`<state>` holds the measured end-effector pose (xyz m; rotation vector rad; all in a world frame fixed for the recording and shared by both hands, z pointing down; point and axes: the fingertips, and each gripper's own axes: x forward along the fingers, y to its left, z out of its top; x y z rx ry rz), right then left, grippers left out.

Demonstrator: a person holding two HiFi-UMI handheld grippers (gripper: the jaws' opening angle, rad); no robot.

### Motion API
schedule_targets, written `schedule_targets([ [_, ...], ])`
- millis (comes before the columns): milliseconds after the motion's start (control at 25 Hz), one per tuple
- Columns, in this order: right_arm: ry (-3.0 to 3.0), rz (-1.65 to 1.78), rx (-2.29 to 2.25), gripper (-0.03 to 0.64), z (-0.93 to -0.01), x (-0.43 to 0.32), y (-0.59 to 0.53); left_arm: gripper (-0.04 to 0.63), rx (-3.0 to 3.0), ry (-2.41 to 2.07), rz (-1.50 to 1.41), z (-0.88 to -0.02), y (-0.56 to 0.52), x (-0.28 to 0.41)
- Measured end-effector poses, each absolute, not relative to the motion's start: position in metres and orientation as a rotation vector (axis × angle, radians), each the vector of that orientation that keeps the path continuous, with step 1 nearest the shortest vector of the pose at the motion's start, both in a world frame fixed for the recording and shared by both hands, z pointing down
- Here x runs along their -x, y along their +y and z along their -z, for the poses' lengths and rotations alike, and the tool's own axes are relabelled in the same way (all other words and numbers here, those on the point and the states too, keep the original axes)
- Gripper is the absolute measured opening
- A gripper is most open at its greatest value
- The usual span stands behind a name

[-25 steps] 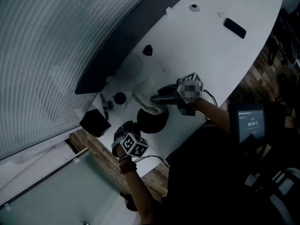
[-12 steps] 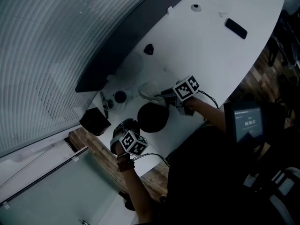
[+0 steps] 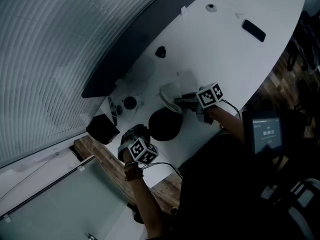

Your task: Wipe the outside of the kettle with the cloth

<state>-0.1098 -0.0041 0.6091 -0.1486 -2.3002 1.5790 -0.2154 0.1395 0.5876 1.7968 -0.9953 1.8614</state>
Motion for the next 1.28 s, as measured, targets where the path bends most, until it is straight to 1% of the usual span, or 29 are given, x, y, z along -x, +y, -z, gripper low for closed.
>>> schedule_targets([
  [80,-2.442,-1.61,0.238,0.071,-0.566,0.119,-0.019,0.141,-1.804,-0.996,-1.867,-0.588,0.135,0.218],
  [200,-2.57,-1.39,0.465,0.071,-0.518,0.137,-0.005,0.141,-1.816,-0.992,-1.868,-0.589,0.132,0.219],
  [320,-2.569,-1.123,0.535,0.071,-0.511,0.153,0.021,0.141,-1.841,-0.98,-1.862,-0.59,0.128,0.218],
  [400,-2.555,-1.063,0.479,0.071,-0.521,0.158,0.025,0.141,-1.847,-0.986,-1.864,-0.589,0.125,0.218],
  [680,-2.35,-1.418,0.282,0.071,-0.582,0.146,0.008,0.141,-1.833,-1.007,-1.844,-0.587,0.124,0.215],
  [880,-2.17,-1.454,0.125,0.071,-0.645,0.115,0.013,0.141,-1.832,-1.008,-1.837,-0.586,0.124,0.215],
  [1000,-2.13,-1.434,0.087,0.071,-0.663,0.101,0.02,0.141,-1.828,-1.009,-1.84,-0.586,0.123,0.216],
  [1120,-2.211,-1.449,0.084,0.071,-0.646,0.102,0.012,0.141,-1.834,-1.01,-1.844,-0.586,0.12,0.216],
  [1200,-2.318,-1.514,0.113,0.071,-0.614,0.108,-0.005,0.141,-1.853,-1.005,-1.852,-0.585,0.114,0.216],
  [1280,-2.456,-1.507,0.219,0.071,-0.57,0.119,-0.019,0.141,-1.868,-1.006,-1.855,-0.585,0.108,0.218],
])
